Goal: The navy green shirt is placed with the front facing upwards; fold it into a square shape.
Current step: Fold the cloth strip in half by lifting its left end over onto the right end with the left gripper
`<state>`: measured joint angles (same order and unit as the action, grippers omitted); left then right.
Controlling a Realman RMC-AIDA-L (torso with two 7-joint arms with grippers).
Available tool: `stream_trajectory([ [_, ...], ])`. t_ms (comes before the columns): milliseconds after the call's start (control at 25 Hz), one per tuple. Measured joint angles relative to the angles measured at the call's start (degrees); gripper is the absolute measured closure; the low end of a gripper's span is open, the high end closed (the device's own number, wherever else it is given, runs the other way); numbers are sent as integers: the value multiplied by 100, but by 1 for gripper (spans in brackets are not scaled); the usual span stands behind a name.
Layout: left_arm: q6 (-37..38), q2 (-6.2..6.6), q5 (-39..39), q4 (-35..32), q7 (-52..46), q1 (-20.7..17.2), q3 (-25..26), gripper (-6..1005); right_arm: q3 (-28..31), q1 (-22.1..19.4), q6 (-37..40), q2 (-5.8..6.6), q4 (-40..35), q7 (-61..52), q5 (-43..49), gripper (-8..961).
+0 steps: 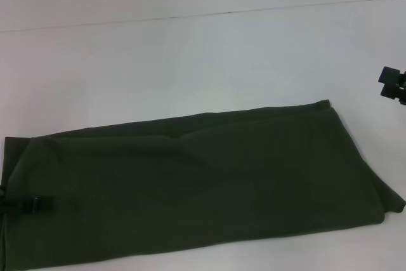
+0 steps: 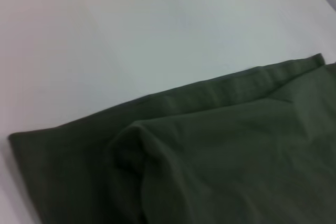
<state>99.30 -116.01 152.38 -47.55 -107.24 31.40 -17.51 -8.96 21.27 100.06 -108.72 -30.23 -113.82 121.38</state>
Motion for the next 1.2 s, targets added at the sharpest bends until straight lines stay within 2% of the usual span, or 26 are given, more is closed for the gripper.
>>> stream_trajectory([
  [400,313,-1,-277,-28,95,48,-11,65,0,-6,-50,10,0,-8,0,53],
  [1200,-638,-22,-87,-175,37,-141,4,64,0,-9,-76,3,26,-32,0,55],
])
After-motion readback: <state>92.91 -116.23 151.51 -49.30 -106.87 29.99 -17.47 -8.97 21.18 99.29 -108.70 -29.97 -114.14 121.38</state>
